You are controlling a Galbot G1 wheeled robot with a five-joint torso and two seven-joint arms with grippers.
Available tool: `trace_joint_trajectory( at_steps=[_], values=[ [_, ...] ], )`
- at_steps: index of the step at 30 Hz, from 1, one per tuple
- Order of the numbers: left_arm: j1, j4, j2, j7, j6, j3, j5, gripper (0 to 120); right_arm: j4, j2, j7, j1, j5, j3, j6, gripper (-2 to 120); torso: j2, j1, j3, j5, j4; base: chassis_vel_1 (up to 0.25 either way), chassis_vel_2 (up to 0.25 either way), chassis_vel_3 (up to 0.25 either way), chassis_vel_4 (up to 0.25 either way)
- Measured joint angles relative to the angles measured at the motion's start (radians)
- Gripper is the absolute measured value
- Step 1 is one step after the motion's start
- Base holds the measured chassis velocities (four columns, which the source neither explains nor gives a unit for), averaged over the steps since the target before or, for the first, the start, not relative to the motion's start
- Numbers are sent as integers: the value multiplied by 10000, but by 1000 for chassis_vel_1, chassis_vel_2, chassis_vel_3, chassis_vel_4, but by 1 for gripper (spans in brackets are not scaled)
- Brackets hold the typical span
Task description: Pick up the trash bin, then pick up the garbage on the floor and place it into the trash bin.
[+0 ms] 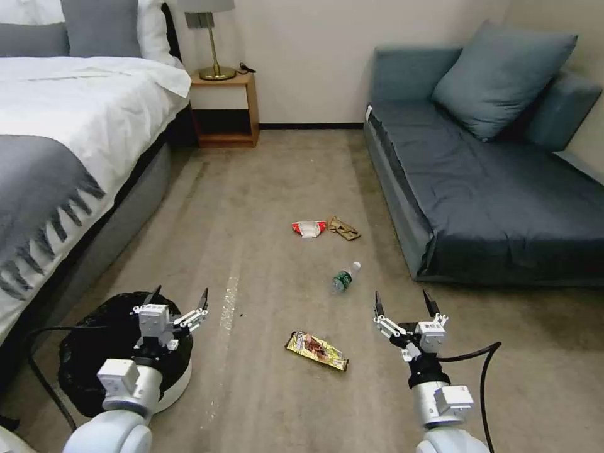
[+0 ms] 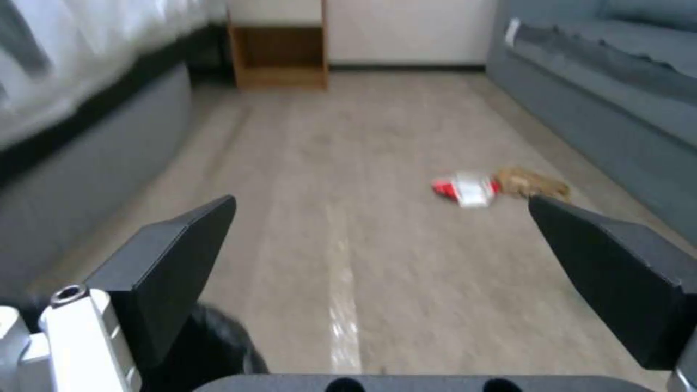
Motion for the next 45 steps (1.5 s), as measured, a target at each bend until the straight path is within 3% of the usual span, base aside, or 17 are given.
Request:
trace_joint_trajectory(
  at_steps=[3, 4, 6, 8, 9, 12, 14, 16, 23, 25, 27, 28, 29, 30, 34, 38, 45],
  values=[
    [112, 328, 1024, 166, 1048, -1233, -1548, 100, -232, 6, 96, 96, 136, 15, -8, 100, -1, 0, 0, 1, 1, 0, 0, 0, 0],
    [112, 328, 1024, 166, 1048, -1233, -1548, 100, -232, 6, 96, 96, 136, 15, -8, 100, -1, 0, 0, 1, 1, 0, 0, 0, 0],
    [84, 610, 1456, 321, 1650, -1932, -2001, 100, -354, 12, 139, 160, 208, 31, -12, 100, -1, 0, 0, -4, 1, 0, 0, 0, 0],
    [-49, 882, 1827, 515, 2645, -2716, -2148, 100, -484, 7, 180, 234, 291, 42, -14, 100, 0, 0, 0, 0, 1, 0, 0, 0, 0],
    [-49, 882, 1827, 515, 2645, -2716, -2148, 100, -484, 7, 180, 234, 291, 42, -14, 100, 0, 0, 0, 0, 1, 0, 0, 0, 0],
    [-199, 1194, 2240, 726, 4344, -3681, -2271, 100, -635, 4, 221, 343, 415, 55, -14, 100, -1, 0, 0, -1, 0, 0, 0, 0, 0],
    [-225, 1276, 2324, 792, 4689, -3889, -2290, 100, -670, 1, 233, 368, 447, 60, -15, 100, 0, 0, 0, -1, 1, 0, 0, 0, 0],
    [-319, 1650, 2635, 1007, 5592, -4417, -2187, 100, -762, -8, 279, 444, 538, 72, -23, 100, 0, 0, 0, -1, 0, 0, 0, 0, 0],
    [-479, 2922, 3311, 1609, 6237, -5042, -1676, 100, -877, -9, 325, 501, 633, 78, -27, 100, 0, 0, 0, -1, 1, 0, 0, 0, 0],
    [-551, 3332, 3477, 1784, 6241, -5060, -1674, 100, -916, -5, 335, 502, 654, 79, -26, 100, -1, 0, 0, 0, 0, 0, 0, 0, 0],
    [-739, 3960, 3675, 1995, 6240, -4750, -1688, 100, -945, 4, 345, 501, 684, 72, -21, 100, -1, 1, 1, 0, 2, 0, 0, 0, 0],
    [-739, 3960, 3675, 1995, 6240, -4750, -1688, 100, -945, 4, 345, 501, 684, 72, -21, 100, -1, 1, 1, 0, 2, 0, 0, 0, 0],
    [-906, 4299, 3735, 2223, 6234, -4442, -1693, 100, -946, 20, 354, 500, 689, 67, -20, 100, -1, 1, 0, -3, 1, 0, 0, 0, 0],
    [-906, 4299, 3735, 2223, 6234, -4442, -1693, 100, -946, 20, 354, 500, 689, 67, -20, 100, -1, 1, 0, -3, 1, 0, 0, 0, 0],
    [-1343, 4878, 3789, 2838, 6196, -3458, -1684, 100, -882, 64, 375, 459, 685, 51, -22, 100, -1, 1, 1, -4, 0, 0, 0, 0, 0],
    [-1501, 5142, 3856, 3169, 6171, -2935, -1643, 100, -856, 89, 400, 405, 679, 65, -23, 100, -1, 1, 0, 0, -1, 0, 0, 0, 0],
    [-1785, 5566, 3919, 3194, 6154, -2590, -1439, 100, -888, 113, 443, 350, 682, 120, -23, 100, -1, 1, 0, -1, -1, 0, 0, 0, 0]
  ],
)
